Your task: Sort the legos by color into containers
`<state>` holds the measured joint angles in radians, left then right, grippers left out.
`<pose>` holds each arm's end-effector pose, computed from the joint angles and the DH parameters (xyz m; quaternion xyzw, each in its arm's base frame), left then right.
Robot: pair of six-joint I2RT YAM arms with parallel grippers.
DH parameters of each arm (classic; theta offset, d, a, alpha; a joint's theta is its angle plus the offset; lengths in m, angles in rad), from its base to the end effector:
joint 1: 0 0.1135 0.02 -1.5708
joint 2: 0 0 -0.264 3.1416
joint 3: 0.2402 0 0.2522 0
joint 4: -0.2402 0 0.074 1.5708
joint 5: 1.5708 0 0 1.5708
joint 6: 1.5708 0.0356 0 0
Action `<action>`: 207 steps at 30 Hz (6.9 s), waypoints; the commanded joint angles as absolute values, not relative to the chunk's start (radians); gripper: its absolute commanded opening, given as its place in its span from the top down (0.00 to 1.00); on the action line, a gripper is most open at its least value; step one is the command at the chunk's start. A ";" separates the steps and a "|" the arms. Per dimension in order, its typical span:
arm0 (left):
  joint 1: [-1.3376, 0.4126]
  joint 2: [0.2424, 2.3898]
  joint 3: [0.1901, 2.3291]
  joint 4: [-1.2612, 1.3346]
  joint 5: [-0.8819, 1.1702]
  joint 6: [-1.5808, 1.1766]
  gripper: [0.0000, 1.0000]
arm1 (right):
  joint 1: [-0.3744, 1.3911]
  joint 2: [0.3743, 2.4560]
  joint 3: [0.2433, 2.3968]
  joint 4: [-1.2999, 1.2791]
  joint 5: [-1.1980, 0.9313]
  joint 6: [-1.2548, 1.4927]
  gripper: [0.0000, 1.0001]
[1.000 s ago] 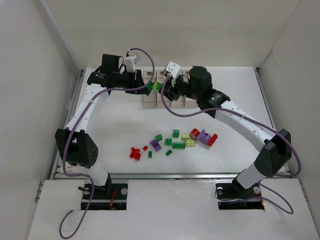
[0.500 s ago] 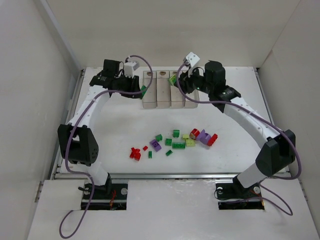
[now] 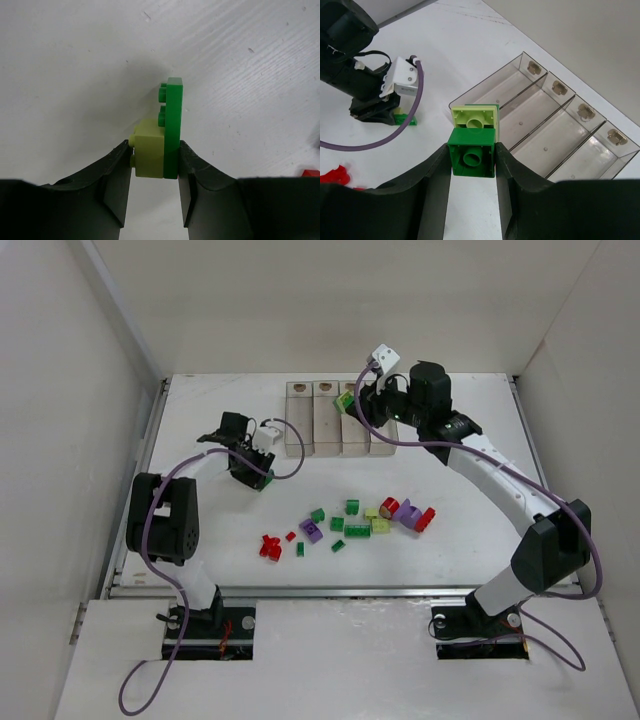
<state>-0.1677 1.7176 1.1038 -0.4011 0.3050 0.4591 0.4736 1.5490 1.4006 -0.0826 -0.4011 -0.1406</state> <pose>0.3437 -0.0690 0.1909 0.3327 0.8913 -0.1052 0.2895 0.3223 0.1808 0.3761 -0.3501 0.6948 0.2548 0.5742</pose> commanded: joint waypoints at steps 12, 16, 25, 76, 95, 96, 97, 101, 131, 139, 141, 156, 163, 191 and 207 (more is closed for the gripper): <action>-0.166 1.594 1.042 -0.316 0.368 0.580 0.00 | 0.486 1.517 1.411 -0.051 -0.417 -0.109 1.00; -0.166 1.493 1.098 -0.366 0.422 0.665 0.00 | 0.486 1.517 1.453 -0.051 -0.460 -0.049 1.00; -0.166 1.188 1.017 0.085 0.419 1.082 0.00 | 0.486 1.517 1.565 -0.051 -0.543 0.080 1.00; -0.479 1.204 1.097 0.353 0.430 0.868 1.00 | 0.597 1.509 1.585 -0.051 -0.644 0.281 1.00; -0.411 1.203 1.065 0.210 0.425 0.709 1.00 | 0.497 1.474 1.509 -0.051 -0.568 0.299 1.00; -0.411 1.203 1.074 0.200 0.416 0.709 1.00 | 0.497 1.474 1.509 -0.051 -0.568 0.299 1.00; -0.399 1.212 1.074 0.190 0.416 0.709 1.00 | 0.488 1.465 1.509 -0.051 -0.568 0.299 1.00; -0.381 1.221 1.083 0.190 0.428 0.699 1.00 | 0.457 1.465 1.491 -0.051 -0.578 0.299 1.00; -0.371 1.247 1.062 0.160 0.382 0.618 1.00 | 0.296 2.054 1.827 -0.455 0.046 0.219 0.60; -0.371 1.256 1.062 0.160 0.400 0.618 1.00 | 0.296 2.016 1.853 -0.485 -0.072 0.186 0.00; -0.371 1.256 1.071 0.160 0.423 0.618 1.00 | 0.296 1.956 1.827 -0.454 -0.116 0.158 0.00; -0.371 1.215 1.081 0.160 0.601 0.600 1.00 | 0.437 1.706 1.694 -0.084 -0.917 0.186 0.00; -0.371 1.215 1.081 0.140 0.601 0.609 1.00 | 0.509 1.747 1.775 -0.084 -0.887 0.236 0.00; -0.371 1.197 1.049 0.140 0.536 0.629 1.00 | 0.514 1.803 1.804 -0.084 -0.864 0.360 1.00; -0.337 1.187 0.996 0.130 0.474 0.652 1.00 | 0.373 1.715 1.680 -0.084 -0.821 0.385 1.00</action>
<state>-0.3382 1.2278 1.0031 0.0956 0.4721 0.6464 0.3695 1.7714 1.6848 -0.1261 -0.8425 0.3820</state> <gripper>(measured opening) 0.301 0.406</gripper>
